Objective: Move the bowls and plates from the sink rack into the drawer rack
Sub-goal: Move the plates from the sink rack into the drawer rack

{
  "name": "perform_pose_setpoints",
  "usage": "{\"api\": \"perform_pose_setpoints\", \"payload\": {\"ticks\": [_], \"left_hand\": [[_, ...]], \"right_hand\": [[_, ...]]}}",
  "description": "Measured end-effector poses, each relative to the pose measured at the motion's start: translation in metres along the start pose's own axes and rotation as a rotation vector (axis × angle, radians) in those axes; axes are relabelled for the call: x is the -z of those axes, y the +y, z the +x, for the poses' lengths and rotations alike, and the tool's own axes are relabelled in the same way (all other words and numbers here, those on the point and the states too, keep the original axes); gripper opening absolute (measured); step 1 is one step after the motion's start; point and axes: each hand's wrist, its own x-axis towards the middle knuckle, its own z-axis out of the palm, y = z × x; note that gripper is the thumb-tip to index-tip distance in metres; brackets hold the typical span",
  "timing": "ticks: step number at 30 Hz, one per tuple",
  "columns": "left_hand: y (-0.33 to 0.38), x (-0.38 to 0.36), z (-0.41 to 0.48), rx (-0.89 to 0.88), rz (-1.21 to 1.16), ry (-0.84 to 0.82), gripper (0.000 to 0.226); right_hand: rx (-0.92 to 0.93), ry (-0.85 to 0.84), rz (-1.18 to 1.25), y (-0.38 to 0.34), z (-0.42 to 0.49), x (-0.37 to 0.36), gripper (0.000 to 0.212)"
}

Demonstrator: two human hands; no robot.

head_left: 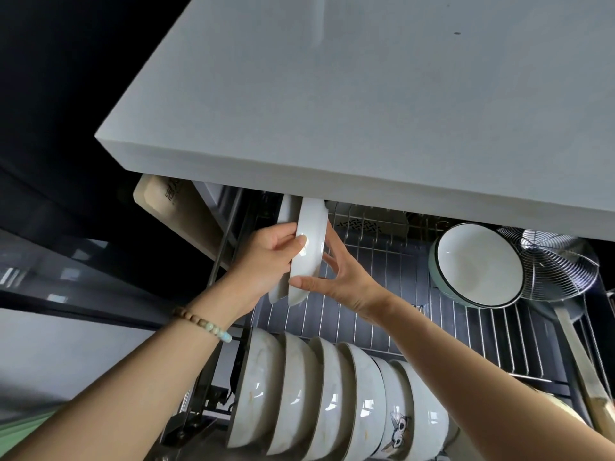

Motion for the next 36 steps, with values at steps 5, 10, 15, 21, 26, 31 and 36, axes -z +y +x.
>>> {"api": "perform_pose_setpoints", "payload": {"ticks": [5,10,15,21,26,31,36], "left_hand": [[0.004,0.003,0.0,-0.05,0.147,0.001,0.018],[0.011,0.013,0.002,-0.13,0.376,0.084,0.023],[0.013,0.019,-0.007,-0.224,0.619,0.152,0.032],[0.054,-0.003,-0.055,-0.344,1.082,0.066,0.053],[0.116,-0.098,-0.094,-0.528,1.204,-0.28,0.073],[0.184,-0.227,-0.131,-0.751,1.244,-0.478,0.082],[0.242,-0.375,-0.181,-0.993,1.25,-0.586,0.086]], "right_hand": [[-0.004,0.02,-0.02,0.002,-0.002,0.0,0.11],[-0.022,0.037,-0.048,-0.003,-0.003,-0.001,0.109],[-0.064,0.062,-0.202,-0.014,-0.017,0.005,0.109],[-0.091,0.121,-0.587,-0.044,-0.116,0.061,0.086],[-0.192,0.302,-0.876,-0.085,-0.248,0.13,0.079],[-0.275,0.626,-0.952,-0.122,-0.402,0.203,0.086],[-0.356,0.893,-0.901,-0.14,-0.56,0.272,0.092]]}}
